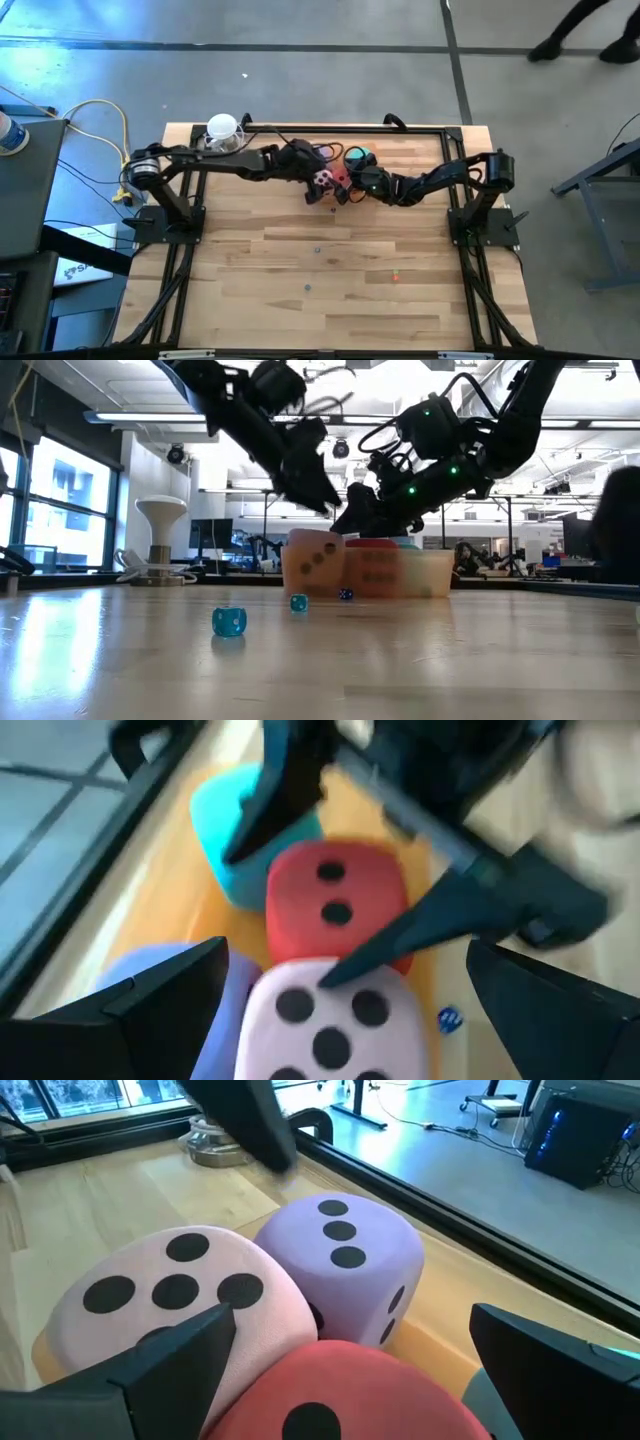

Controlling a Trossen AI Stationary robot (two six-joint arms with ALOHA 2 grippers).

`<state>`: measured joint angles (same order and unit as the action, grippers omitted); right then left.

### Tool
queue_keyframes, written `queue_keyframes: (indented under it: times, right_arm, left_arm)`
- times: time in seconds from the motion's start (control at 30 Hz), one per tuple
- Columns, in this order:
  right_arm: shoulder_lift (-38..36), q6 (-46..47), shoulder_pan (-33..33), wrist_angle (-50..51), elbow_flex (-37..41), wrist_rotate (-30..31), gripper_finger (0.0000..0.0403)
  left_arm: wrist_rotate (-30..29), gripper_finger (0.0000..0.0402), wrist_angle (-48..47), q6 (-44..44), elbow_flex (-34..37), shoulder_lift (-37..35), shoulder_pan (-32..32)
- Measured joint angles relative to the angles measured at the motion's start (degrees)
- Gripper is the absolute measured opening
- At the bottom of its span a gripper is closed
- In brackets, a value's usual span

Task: Pick & Place Dice
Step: Put the large pink dice into the orange container, then put the small light blue dice into the orange container

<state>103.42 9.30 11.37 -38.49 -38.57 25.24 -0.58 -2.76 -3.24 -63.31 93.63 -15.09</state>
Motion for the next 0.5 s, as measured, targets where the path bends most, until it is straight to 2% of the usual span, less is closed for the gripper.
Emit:
queue_keyframes:
  times: [0.13, 0.3, 0.5]
  right_arm:
    - [-0.49, -1.46, 0.21, -2.85, 0.2, -0.18, 0.04]
    - [-5.37, -7.88, -0.99, -1.46, 0.46, -0.71, 0.04]
    - [-13.31, -9.34, -4.16, 4.55, 0.28, -0.01, 0.04]
  left_arm:
    - [0.0, 0.0398, -0.65, 0.63, 0.0, -2.27, 1.19]
    - [1.98, 0.0398, -1.93, 4.43, 0.02, -4.94, 2.82]
    - [3.72, 0.0398, -8.28, 4.59, 0.02, -9.14, 4.61]
